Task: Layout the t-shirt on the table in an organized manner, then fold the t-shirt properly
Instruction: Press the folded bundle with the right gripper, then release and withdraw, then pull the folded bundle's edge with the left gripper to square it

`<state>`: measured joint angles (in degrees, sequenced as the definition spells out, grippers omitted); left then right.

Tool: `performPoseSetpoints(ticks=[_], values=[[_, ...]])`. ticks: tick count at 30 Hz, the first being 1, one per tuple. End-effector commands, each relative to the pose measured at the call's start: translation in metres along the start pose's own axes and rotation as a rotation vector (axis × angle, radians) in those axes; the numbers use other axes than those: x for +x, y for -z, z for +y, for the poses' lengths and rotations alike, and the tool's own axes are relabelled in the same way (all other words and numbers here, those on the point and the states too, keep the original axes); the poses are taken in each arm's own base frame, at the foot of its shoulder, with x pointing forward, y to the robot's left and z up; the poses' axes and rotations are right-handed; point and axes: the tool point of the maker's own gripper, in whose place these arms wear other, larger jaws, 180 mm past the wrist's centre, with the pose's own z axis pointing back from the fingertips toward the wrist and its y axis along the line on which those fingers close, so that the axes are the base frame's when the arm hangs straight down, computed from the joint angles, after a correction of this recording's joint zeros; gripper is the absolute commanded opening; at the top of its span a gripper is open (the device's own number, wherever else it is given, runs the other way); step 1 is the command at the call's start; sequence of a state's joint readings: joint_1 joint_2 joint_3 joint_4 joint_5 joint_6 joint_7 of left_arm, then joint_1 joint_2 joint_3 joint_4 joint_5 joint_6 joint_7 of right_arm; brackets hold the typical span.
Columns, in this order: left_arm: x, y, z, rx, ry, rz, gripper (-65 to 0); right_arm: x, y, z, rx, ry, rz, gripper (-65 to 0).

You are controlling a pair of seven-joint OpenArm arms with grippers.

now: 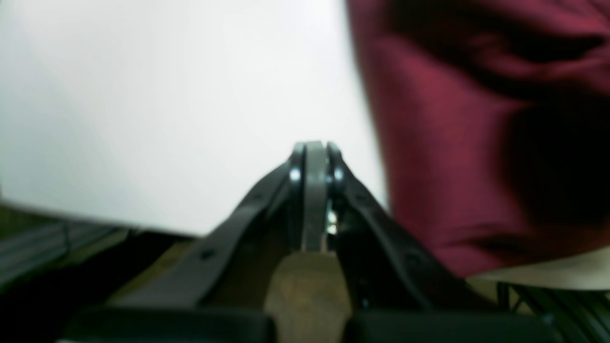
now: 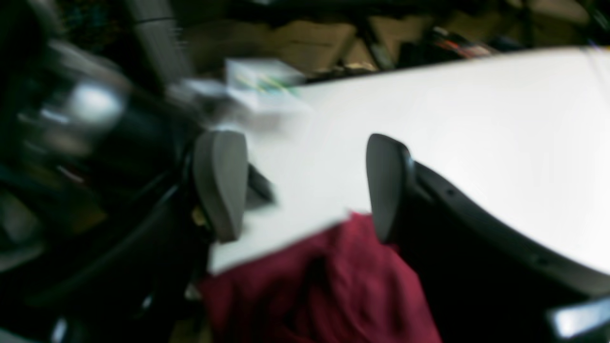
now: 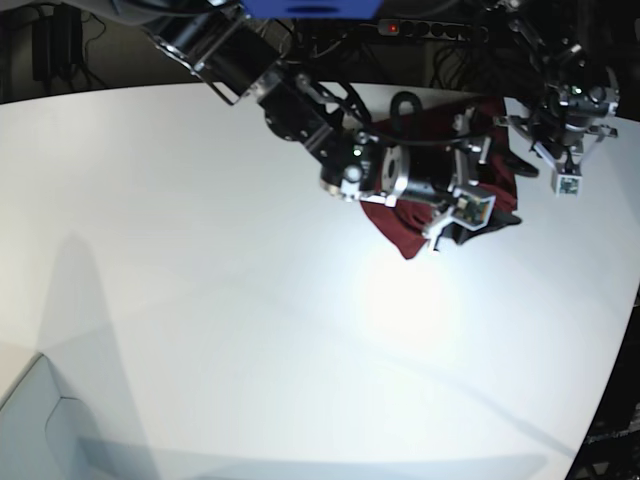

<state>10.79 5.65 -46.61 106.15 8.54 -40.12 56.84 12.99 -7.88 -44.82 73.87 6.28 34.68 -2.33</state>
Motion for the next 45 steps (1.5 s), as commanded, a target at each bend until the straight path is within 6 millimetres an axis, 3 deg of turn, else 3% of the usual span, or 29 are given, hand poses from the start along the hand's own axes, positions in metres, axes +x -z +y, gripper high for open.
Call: performPoseSetpoints(ticks=[1,7,11,15,20,22,28,30,33,39,45], values=[[0.012,-0.004,0.005,0.015,-0.001,-0.039,-65.0,0.024,0.002,-0.006,-0.01,0.001,-0.08,-25.9],[0.023,-0.002,-0.004,-0.003,-0.023,-0.067,-65.0,0.016,-0.023,-0.046,-0.137,0.046,-0.084,-25.8],[0.032,-0.008,-0.013,-0.009,-0.04,-0.099,-64.9,0.0,-0.06,-0.081,-0.257,0.069,-0.064,-25.8],[0.056,-0.019,-0.023,-0.016,0.014,-0.162,-65.0,-0.015,-0.1,-0.113,-0.374,0.084,-0.042,-25.8],[0.068,-0.028,-0.039,-0.063,0.043,-0.214,-63.6,-0.038,-0.146,-0.137,-0.493,0.115,-0.004,-25.8],[0.07,-0.029,-0.041,-0.077,0.03,-0.232,-58.5,-0.045,-0.159,-0.142,-0.528,0.126,0.007,-25.8],[0.056,-0.032,-0.045,-0.165,-0.068,-0.183,-28.4,-0.055,-0.195,-0.16,-0.62,0.139,0.023,-25.8],[0.055,-0.036,-0.051,-0.233,-0.122,-0.199,-21.1,-0.057,-0.201,-0.162,-0.636,0.143,0.027,-25.8],[0.055,-0.046,-0.058,-0.338,-0.214,-0.261,-16.1,-0.061,-0.21,-0.165,-0.658,0.149,0.033,-25.8],[0.059,-0.064,-0.068,-0.469,-0.311,-0.362,-15.8,-0.065,-0.215,-0.163,-0.67,0.16,0.039,-25.8],[0.048,-0.055,-0.071,-0.48,-0.333,-0.323,-15.5,-0.069,-0.213,-0.159,-0.663,0.168,0.045,-25.8]])
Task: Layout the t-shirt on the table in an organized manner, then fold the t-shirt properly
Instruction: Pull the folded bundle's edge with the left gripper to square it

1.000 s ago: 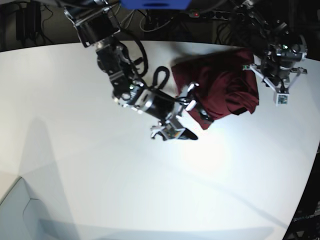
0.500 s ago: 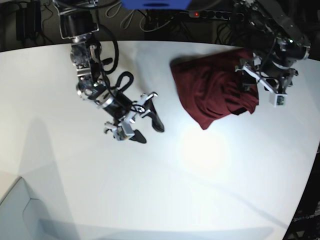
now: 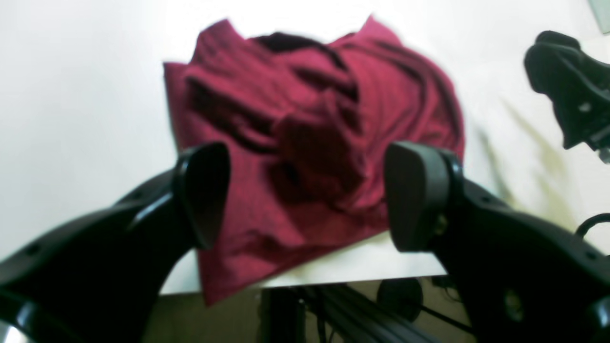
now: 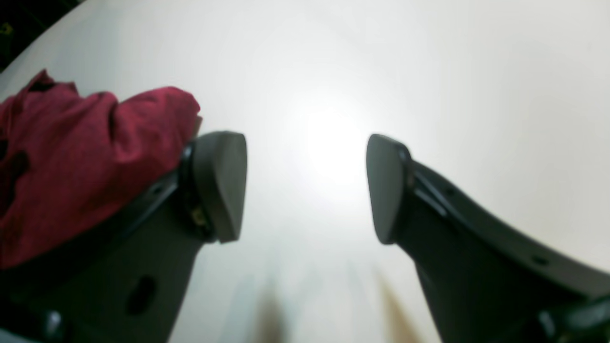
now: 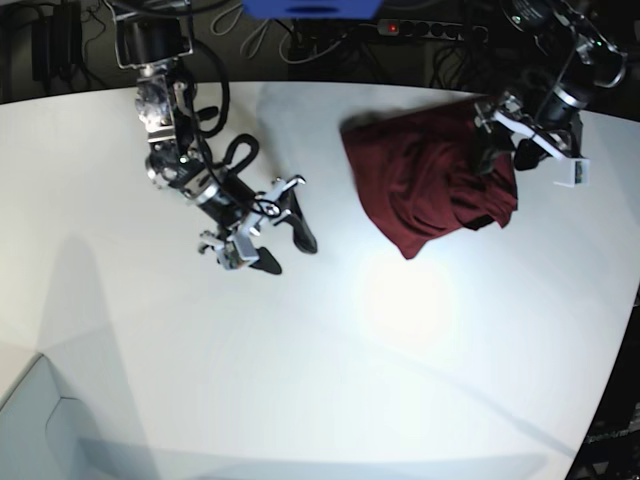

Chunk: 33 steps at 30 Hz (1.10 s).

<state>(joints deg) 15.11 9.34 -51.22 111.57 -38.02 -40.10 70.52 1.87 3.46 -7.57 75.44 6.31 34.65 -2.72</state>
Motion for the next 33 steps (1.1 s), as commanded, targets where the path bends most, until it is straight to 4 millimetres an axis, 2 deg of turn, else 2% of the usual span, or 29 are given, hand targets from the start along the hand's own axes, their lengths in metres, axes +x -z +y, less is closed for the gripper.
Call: performPoseSetpoints(ticks=[1,4,14,20,22,24,29,31,33], values=[[0.008,0.001,-0.001,-0.015,-0.004,-0.031,-15.5,0.022,0.003,-0.001,0.008,-0.01,-0.071,-25.8],[0.0,0.006,0.001,-0.024,-0.033,-0.017,-15.5,0.022,0.003,0.0,0.009,-0.01,-0.069,-25.8],[-0.003,0.014,0.002,-0.048,-0.087,-0.056,-15.7,0.01,-0.007,-0.007,0.0,-0.025,-0.035,-25.8],[-0.014,0.028,-0.015,-0.114,-0.093,-0.015,-17.2,0.01,-0.007,-0.007,0.0,-0.024,-0.034,-25.8],[-0.015,0.03,-0.019,-0.127,-0.089,-0.008,-23.0,0.01,-0.007,-0.008,-0.001,-0.023,-0.034,-25.8],[-0.016,0.032,-0.022,-0.137,-0.084,-0.005,-33.1,0.01,-0.007,-0.009,-0.004,-0.023,-0.035,-25.8],[-0.017,0.031,-0.023,-0.137,-0.082,-0.001,-64.5,0.01,-0.008,-0.009,-0.005,-0.025,-0.033,-25.8],[-0.021,0.028,-0.023,-0.133,-0.081,0.006,-65.0,0.01,-0.008,-0.009,-0.005,-0.025,-0.033,-25.8],[-0.023,0.024,-0.023,-0.128,-0.074,0.01,-62.6,0.01,-0.008,-0.009,-0.005,-0.025,-0.033,-25.8]])
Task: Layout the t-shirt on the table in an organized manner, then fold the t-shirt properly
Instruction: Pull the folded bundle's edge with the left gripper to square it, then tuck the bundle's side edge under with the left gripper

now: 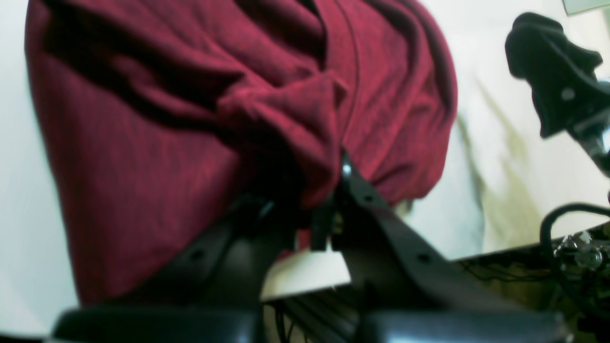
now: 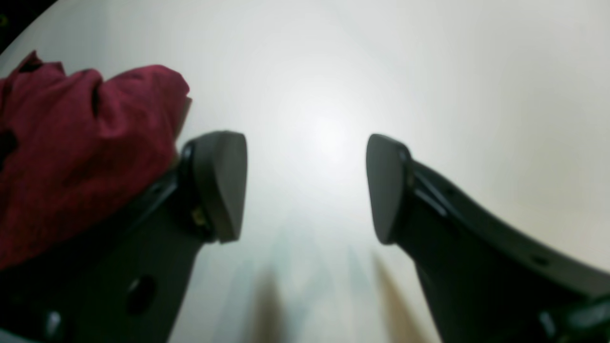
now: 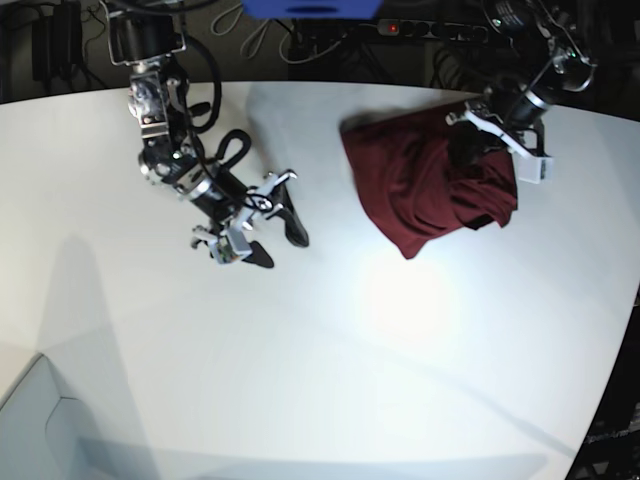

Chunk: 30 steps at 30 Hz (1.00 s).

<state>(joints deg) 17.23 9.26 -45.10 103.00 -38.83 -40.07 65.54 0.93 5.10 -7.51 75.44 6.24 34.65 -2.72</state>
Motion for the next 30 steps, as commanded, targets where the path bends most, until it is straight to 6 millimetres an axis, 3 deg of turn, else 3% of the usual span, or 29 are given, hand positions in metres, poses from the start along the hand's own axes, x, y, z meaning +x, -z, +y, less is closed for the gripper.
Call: performPoseSetpoints(ticks=[1,7,13,22,25,30], values=[[0.01,-0.007,-0.005,-0.007,0.019,-0.041,-63.5,0.02,0.001,-0.003,0.004,-0.013,-0.064,-25.8],[0.004,-0.03,-0.01,-0.013,0.012,-0.062,-64.6,0.02,0.001,-0.003,0.004,-0.013,-0.064,-25.9],[-0.003,-0.05,0.021,0.085,-0.043,-0.075,-64.5,0.019,0.001,-0.002,0.008,-0.013,-0.061,-25.9],[-0.046,-0.04,0.044,0.092,-0.202,-0.006,-63.5,0.018,0.001,-0.001,0.009,-0.01,-0.06,-25.9],[-0.051,-0.04,0.046,0.092,-0.217,0.003,-55.9,0.015,0.0,0.001,0.009,-0.006,-0.054,-25.9],[-0.046,-0.044,0.044,0.094,-0.199,-0.008,-30.8,0.01,-0.002,0.003,0.01,0.001,-0.046,-25.8]])
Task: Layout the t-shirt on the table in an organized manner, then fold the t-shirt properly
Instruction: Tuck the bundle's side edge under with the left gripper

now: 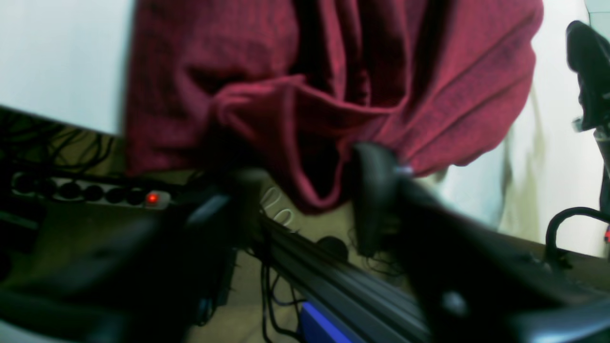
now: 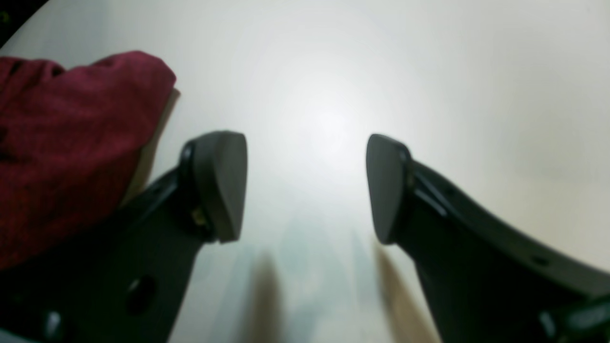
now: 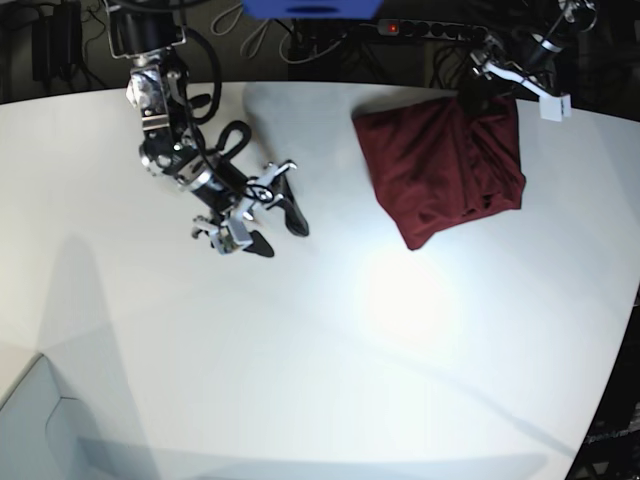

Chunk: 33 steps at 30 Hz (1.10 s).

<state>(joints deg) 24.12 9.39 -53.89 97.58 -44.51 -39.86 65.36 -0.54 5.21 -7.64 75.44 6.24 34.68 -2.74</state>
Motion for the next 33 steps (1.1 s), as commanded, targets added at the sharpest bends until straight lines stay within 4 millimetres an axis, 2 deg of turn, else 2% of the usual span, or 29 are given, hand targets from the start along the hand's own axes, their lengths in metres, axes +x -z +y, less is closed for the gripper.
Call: performPoseSetpoints(ticks=[1,3,6,13,22,28,33], values=[[0.013,-0.006,-0.004,-0.007,0.025,-0.042,-25.3,0.022,0.002,-0.002,0.006,-0.013,-0.068,-25.8],[0.018,-0.011,-0.007,0.0,0.054,-0.052,-16.6,0.022,0.002,-0.002,0.006,-0.013,-0.068,-25.8],[0.028,-0.021,-0.014,0.008,0.105,-0.076,-10.9,0.021,0.001,-0.003,0.002,-0.011,-0.067,-25.9],[0.05,-0.031,-0.037,-0.073,0.117,-0.17,-11.0,0.021,0.001,-0.004,0.0,-0.012,-0.067,-25.9],[0.1,-0.014,-0.061,-0.128,0.171,-0.29,-10.8,0.021,0.001,-0.004,0.0,-0.012,-0.067,-26.0],[0.122,-0.002,-0.047,-0.055,0.127,-0.293,-10.8,0.02,0.0,-0.005,0.0,-0.017,-0.063,-26.0],[0.127,0.016,-0.03,0.035,0.149,-0.242,-10.9,0.02,0.0,-0.006,-0.002,-0.016,-0.062,-26.0]])
